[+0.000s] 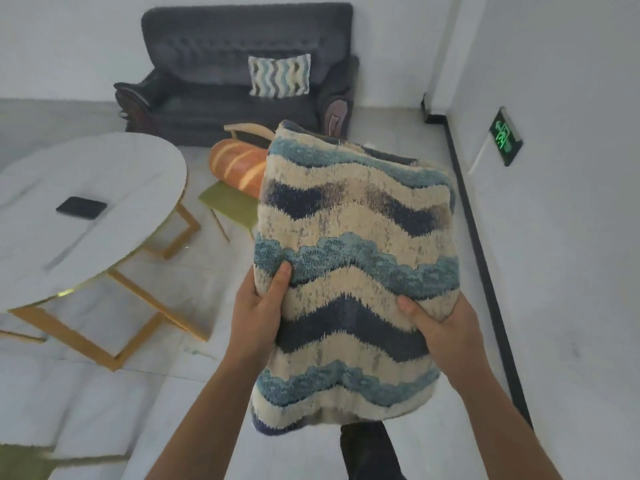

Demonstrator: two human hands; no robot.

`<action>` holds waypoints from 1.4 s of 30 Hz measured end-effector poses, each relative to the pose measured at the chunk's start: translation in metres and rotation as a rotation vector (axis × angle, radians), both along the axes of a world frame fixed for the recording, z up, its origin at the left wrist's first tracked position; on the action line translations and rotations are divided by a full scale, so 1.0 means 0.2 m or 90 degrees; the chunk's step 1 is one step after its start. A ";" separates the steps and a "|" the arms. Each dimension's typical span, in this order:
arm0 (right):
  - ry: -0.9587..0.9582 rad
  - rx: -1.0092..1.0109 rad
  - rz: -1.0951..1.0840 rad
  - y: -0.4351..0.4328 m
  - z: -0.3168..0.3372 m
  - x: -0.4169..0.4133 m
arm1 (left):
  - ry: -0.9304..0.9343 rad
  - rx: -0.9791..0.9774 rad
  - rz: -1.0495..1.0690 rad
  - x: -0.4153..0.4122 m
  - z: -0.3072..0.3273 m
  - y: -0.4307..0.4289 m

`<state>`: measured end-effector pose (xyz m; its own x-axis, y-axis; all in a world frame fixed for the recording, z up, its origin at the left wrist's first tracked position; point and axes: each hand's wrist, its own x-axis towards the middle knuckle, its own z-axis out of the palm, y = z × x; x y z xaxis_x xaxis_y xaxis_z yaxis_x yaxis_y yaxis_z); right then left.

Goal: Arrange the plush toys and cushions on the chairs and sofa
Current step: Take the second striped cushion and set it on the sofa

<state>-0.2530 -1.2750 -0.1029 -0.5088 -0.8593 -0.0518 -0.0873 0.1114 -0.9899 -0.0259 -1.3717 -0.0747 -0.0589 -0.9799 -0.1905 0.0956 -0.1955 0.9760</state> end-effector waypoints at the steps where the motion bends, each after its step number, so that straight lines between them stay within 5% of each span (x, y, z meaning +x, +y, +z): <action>1: -0.005 -0.005 -0.012 -0.14 -0.04 -0.07 | -0.005 -0.002 -0.011 -0.09 -0.02 -0.16; 12: 0.003 -0.044 0.097 -1.93 0.14 -0.72 | -0.002 -0.044 0.075 -0.65 0.21 -1.71; 24: 0.063 -0.007 0.135 -3.78 0.08 -1.34 | 0.072 -0.016 0.114 -1.28 0.05 -3.49; 33: 0.000 -0.023 0.053 -4.87 0.19 -1.97 | 0.006 -0.045 0.026 -1.92 0.22 -4.72; 42: -0.010 -0.023 0.158 -6.16 0.13 -2.35 | -0.021 -0.032 0.152 -2.30 0.20 -5.73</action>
